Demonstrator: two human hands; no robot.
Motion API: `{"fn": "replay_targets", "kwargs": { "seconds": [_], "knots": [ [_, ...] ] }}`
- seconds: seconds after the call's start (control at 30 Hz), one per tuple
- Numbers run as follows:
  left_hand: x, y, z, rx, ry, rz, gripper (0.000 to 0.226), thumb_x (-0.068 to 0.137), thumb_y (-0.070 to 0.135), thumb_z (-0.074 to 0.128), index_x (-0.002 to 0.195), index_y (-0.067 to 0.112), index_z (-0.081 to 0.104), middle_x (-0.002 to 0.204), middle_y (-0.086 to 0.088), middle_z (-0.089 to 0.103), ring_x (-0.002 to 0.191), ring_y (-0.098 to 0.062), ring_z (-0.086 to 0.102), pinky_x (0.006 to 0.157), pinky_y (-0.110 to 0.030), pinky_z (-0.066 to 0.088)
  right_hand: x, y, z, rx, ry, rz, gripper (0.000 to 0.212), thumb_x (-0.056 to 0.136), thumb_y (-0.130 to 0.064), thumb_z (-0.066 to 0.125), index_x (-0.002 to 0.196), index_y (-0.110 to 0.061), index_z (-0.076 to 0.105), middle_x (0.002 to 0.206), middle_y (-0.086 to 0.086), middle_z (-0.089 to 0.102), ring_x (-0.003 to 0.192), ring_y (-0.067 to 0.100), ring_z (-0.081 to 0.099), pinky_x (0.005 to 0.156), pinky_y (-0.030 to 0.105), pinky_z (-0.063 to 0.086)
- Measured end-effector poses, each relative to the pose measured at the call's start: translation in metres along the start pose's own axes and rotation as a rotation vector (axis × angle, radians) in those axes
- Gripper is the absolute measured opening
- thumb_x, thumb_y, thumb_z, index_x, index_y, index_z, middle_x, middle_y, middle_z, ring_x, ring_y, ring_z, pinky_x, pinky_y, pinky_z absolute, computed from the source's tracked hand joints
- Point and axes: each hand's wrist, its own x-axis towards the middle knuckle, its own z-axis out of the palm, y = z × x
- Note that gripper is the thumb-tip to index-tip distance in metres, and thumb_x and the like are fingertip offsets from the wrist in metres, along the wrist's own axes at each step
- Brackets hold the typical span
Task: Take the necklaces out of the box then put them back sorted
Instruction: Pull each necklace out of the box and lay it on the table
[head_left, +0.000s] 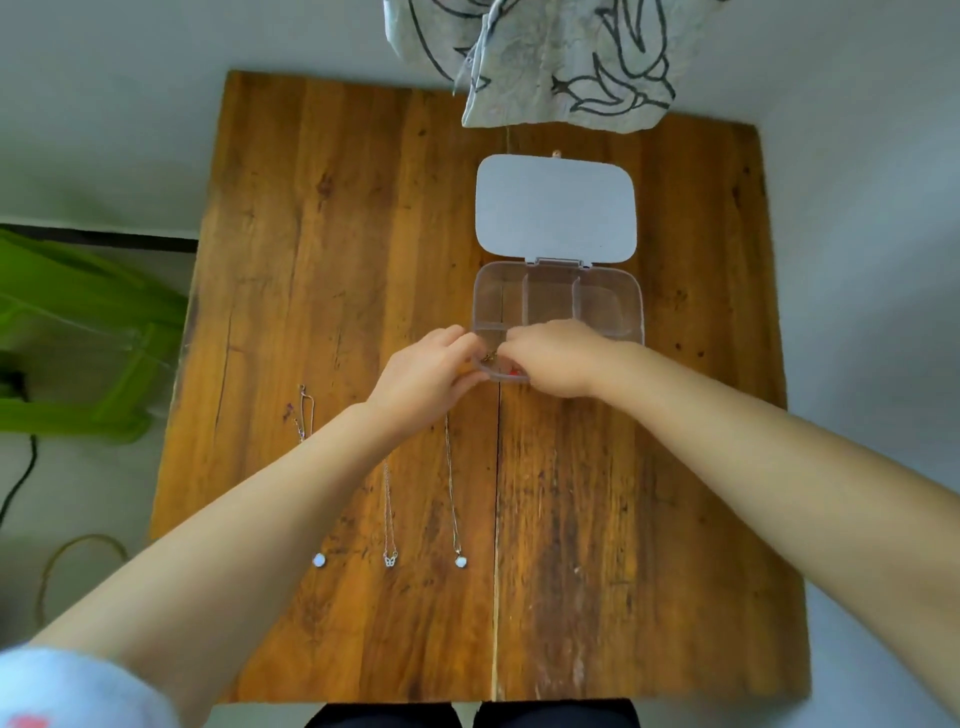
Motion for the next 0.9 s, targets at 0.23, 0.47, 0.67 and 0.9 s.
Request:
{"fn": "replay_targets", "kwargs": {
  "seconds": [0.23,0.47,0.67,0.9],
  "knots": [
    [0.0,0.008,0.006,-0.017,0.024,-0.055,0.019,0.086,0.023,0.061,0.098,0.009,0.057,0.092,-0.008,0.06,0.083,-0.022,0.056,0.055,-0.028,0.041,0.009,0.014,-0.009,0.053,-0.138,-0.077,0.029,0.094,-0.016,0.042,0.116,-0.012,0.06,0.104,0.008,0.058,0.089,0.024,0.059,0.078,0.036,0.051],
    [0.002,0.011,0.006,-0.018,-0.006,-0.085,0.019,0.086,0.025,0.06,0.1,0.012,0.056,0.096,-0.007,0.06,0.087,-0.023,0.056,0.063,-0.035,0.052,0.009,0.016,-0.007,-0.108,-0.144,-0.14,0.027,0.092,-0.009,0.046,0.116,-0.015,0.058,0.103,0.004,0.047,0.082,0.021,0.053,0.069,0.033,0.046],
    [0.004,0.015,-0.001,-0.009,-0.042,-0.098,0.018,0.087,0.024,0.06,0.099,0.011,0.056,0.097,-0.007,0.06,0.088,-0.021,0.056,0.066,-0.033,0.05,0.01,0.022,-0.008,-0.04,-0.154,-0.192,0.031,0.089,-0.004,0.05,0.118,-0.01,0.06,0.11,0.009,0.054,0.093,0.025,0.057,0.077,0.033,0.049],
    [0.005,0.018,-0.005,0.0,-0.075,-0.11,0.017,0.087,0.023,0.059,0.098,0.011,0.055,0.094,-0.007,0.059,0.083,-0.023,0.055,0.063,-0.033,0.047,-0.008,0.03,-0.008,0.141,0.066,-0.227,0.019,0.092,-0.009,0.051,0.107,-0.012,0.064,0.1,0.005,0.058,0.082,0.016,0.053,0.073,0.027,0.045]
  ]
}}
